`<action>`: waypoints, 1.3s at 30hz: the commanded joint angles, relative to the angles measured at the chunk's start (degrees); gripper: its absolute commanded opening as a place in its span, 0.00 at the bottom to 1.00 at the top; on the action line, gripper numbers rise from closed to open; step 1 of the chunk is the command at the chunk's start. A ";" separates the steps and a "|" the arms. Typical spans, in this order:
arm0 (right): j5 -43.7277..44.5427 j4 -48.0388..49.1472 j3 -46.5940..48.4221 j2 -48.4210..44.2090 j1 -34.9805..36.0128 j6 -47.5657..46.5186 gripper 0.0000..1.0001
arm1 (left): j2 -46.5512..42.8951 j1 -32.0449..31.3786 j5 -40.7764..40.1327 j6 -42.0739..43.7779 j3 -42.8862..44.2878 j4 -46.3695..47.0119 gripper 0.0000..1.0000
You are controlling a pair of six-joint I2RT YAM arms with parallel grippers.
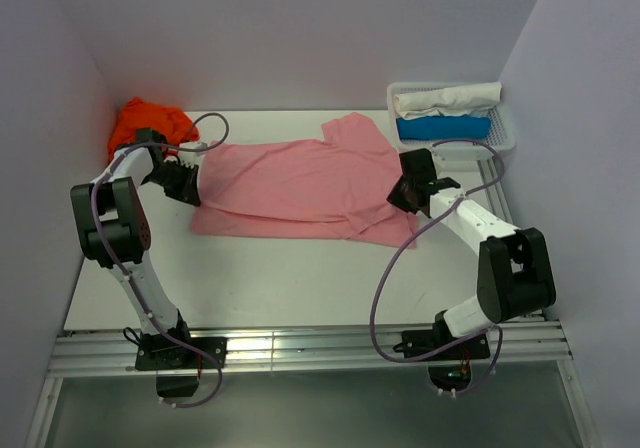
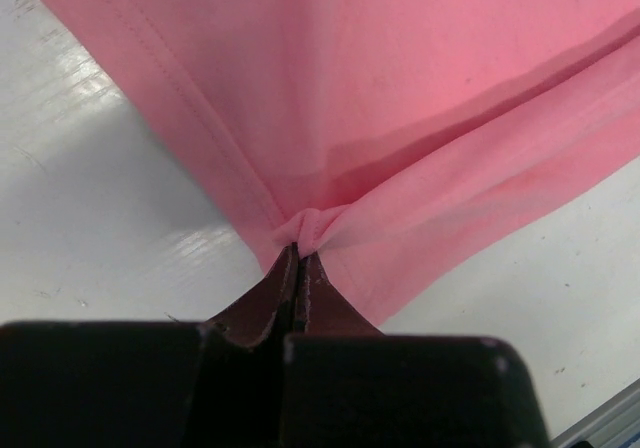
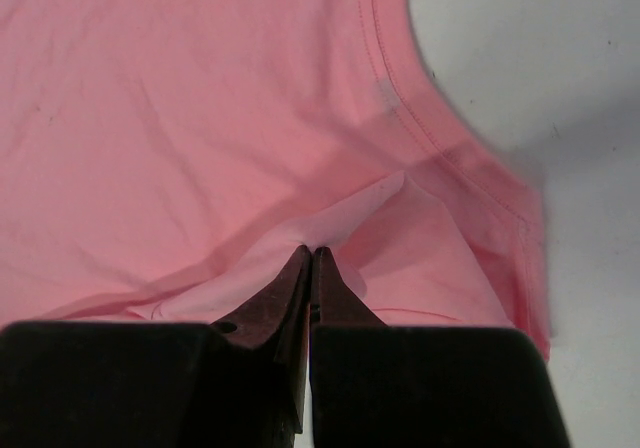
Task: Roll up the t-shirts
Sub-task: Fold the tshirt
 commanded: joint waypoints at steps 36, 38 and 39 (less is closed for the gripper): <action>-4.67 6.40 6.34 5.36 -2.58 -0.12 0.49 | -1.52 1.36 -6.56 -9.09 9.57 4.23 0.65; -3.97 6.58 4.41 3.87 -1.44 0.67 0.48 | -2.66 1.89 -6.03 -8.48 9.57 3.26 0.64; -3.53 6.76 3.71 2.99 0.31 1.02 0.48 | -3.19 1.98 -5.85 -8.13 9.13 2.99 0.64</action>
